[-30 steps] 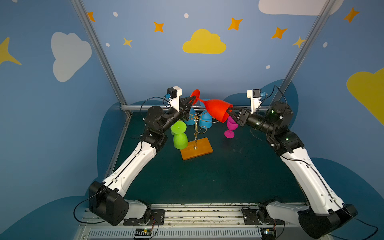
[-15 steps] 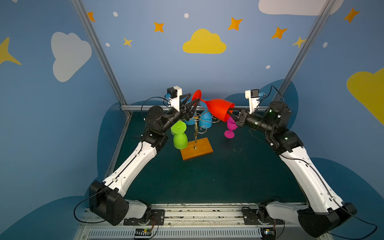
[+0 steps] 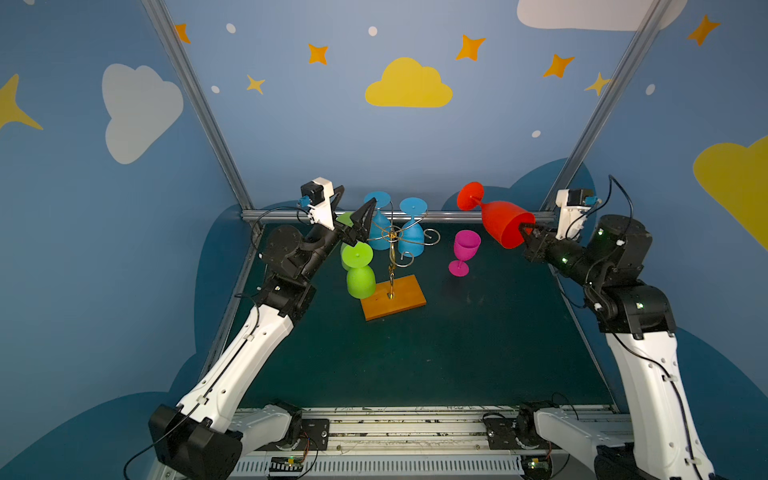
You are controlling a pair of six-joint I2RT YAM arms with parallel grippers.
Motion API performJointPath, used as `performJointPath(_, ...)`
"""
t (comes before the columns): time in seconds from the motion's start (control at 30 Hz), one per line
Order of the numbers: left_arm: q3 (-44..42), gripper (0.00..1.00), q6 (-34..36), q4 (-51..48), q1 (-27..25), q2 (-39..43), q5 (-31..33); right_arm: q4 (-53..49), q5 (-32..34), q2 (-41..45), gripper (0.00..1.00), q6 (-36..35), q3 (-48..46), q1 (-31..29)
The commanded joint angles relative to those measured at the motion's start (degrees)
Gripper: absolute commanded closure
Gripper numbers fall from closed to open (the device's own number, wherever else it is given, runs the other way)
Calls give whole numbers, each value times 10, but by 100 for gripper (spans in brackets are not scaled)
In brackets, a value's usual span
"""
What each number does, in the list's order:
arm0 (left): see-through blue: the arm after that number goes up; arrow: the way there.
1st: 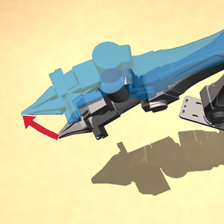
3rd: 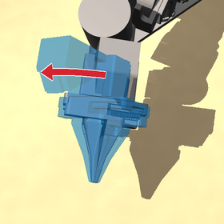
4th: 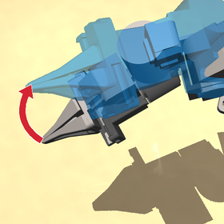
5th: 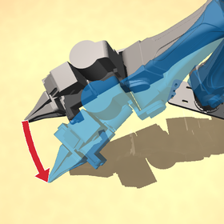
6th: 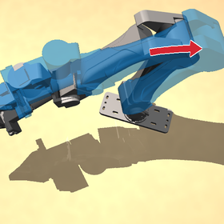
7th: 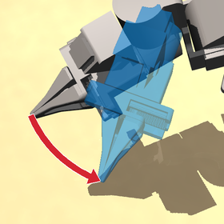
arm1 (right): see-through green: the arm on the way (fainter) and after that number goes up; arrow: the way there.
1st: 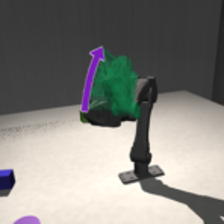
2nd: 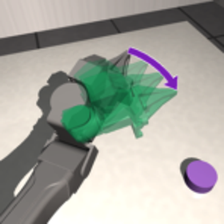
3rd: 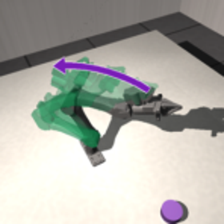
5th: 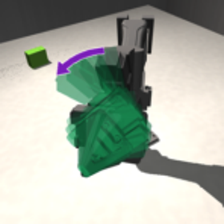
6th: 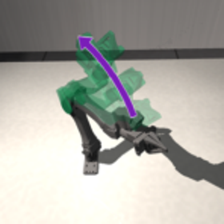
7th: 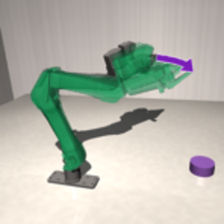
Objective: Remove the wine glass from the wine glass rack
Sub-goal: 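Lower the red glass beside the magenta glass while the left arm draws back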
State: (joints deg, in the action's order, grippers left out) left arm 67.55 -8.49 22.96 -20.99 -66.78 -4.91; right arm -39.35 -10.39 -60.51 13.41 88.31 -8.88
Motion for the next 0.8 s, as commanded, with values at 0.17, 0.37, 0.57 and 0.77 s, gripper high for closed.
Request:
performJointPath(0.17, -84, 8, 24, -22, 52, 78, 147, -213, 162, 32, 100, -86, -11, -1)
performJointPath(0.37, -182, 6, 4, 15, 138, 126, 119, -259, 196, 12, 100, -98, -46, -5)
performJointPath(0.57, -246, 5, -12, 50, 170, 147, 115, -276, 222, -37, 100, -100, -70, -8)
performJointPath(0.77, -258, 6, -21, 35, 176, 146, 104, -251, 223, -106, 100, -106, -68, -6)
